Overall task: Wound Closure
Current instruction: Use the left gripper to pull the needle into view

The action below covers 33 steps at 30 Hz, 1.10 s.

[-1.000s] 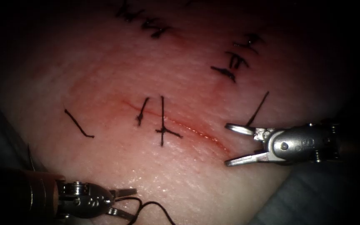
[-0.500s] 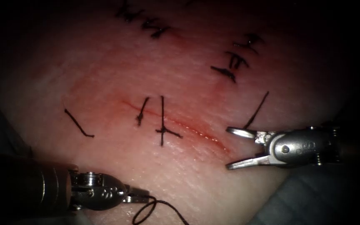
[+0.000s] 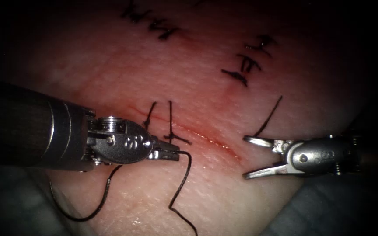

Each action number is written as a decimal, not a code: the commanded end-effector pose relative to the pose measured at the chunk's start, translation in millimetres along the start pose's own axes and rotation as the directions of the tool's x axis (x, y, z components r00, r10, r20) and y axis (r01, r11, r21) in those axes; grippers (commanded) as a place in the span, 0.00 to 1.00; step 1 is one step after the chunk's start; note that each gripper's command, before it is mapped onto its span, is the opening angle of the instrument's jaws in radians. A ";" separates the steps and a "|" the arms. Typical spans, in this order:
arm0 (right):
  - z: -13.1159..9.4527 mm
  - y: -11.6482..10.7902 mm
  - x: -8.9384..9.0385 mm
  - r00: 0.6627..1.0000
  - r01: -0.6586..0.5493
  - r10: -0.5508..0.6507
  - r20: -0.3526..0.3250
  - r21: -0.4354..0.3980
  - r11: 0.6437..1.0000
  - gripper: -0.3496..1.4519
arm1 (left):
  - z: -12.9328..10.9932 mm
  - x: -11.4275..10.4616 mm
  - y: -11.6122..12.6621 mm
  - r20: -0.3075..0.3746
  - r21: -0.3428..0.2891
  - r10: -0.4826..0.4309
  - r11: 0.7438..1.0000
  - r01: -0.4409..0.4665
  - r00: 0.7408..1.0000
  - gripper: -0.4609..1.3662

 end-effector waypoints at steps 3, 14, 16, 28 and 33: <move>-0.4 -0.1 -0.1 1.000 -0.004 0.004 0.001 0.002 1.000 0.82 | 0.5 1.0 -1.3 -0.007 0.000 -0.012 1.000 0.012 1.000 0.06; -0.7 -0.5 -0.5 1.000 -0.005 0.005 0.002 0.002 1.000 0.81 | 3.6 3.2 -6.4 -0.019 0.041 -0.036 0.998 0.037 0.999 0.06; -0.8 -0.8 -0.7 1.000 -0.009 0.009 0.003 0.001 1.000 0.81 | 4.7 3.2 -7.3 -0.019 0.052 -0.037 0.998 0.038 0.999 0.06; -1.7 -1.2 -1.0 1.000 -0.011 0.011 0.008 -0.003 1.000 0.81 | 10.9 1.7 -10.8 -0.020 0.082 -0.033 0.996 0.035 0.999 0.06; -1.8 -1.3 -1.1 1.000 -0.010 0.011 0.008 -0.002 1.000 0.81 | 12.5 0.9 -12.8 -0.018 0.100 -0.035 0.994 0.036 0.999 0.06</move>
